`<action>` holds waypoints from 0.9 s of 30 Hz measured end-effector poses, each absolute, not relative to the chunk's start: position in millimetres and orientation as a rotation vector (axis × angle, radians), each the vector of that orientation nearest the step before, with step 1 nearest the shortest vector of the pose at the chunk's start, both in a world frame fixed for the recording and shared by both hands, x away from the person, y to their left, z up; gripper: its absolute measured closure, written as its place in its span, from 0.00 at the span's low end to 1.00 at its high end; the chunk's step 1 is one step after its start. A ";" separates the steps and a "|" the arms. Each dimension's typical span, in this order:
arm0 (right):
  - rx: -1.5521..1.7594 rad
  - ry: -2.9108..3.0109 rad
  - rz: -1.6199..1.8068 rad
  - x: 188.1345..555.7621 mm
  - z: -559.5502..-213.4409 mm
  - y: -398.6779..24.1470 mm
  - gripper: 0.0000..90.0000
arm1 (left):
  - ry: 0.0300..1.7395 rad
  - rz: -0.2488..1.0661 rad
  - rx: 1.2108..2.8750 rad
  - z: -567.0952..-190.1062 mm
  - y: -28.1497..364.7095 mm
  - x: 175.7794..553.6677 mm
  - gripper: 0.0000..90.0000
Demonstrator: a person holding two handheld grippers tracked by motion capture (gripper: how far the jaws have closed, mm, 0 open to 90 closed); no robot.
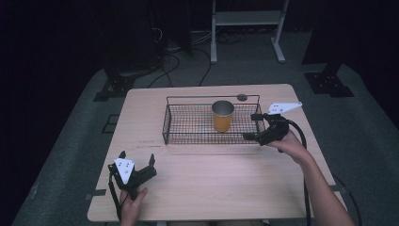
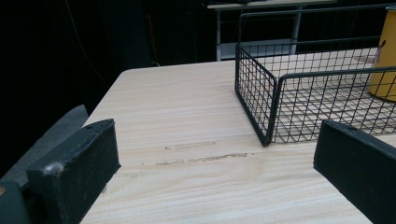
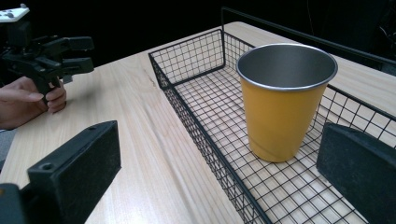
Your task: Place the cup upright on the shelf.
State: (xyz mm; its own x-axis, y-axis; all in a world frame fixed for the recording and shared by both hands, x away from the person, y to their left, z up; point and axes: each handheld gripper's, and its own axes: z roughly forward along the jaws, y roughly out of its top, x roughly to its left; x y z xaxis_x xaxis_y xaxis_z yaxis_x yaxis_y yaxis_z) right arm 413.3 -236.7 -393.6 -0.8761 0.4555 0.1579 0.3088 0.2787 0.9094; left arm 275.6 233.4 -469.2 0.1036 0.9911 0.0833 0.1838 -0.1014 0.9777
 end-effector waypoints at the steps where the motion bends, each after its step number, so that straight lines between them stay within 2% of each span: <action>1: 0.719 2.400 1.662 411.8 -393.3 -237.1 0.00 | 1.228 1.109 1.462 -469.2 233.4 275.6 0.00; 13: 0.660 2.431 1.644 401.0 -391.2 -230.1 0.00 | 1.229 1.110 1.462 -469.2 233.2 275.5 0.00; 27: 0.665 2.444 1.644 384.6 -409.2 -233.4 0.00 | 1.228 1.111 1.463 -469.3 233.2 275.3 0.00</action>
State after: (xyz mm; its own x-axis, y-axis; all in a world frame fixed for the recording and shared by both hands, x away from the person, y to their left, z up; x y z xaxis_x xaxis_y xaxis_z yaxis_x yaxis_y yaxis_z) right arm 384.6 -233.4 -409.2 -0.8960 0.4213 0.1407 0.2891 0.3128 0.9048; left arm 275.3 233.2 -469.3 0.1029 0.9910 0.0853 0.1838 -0.1033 0.9775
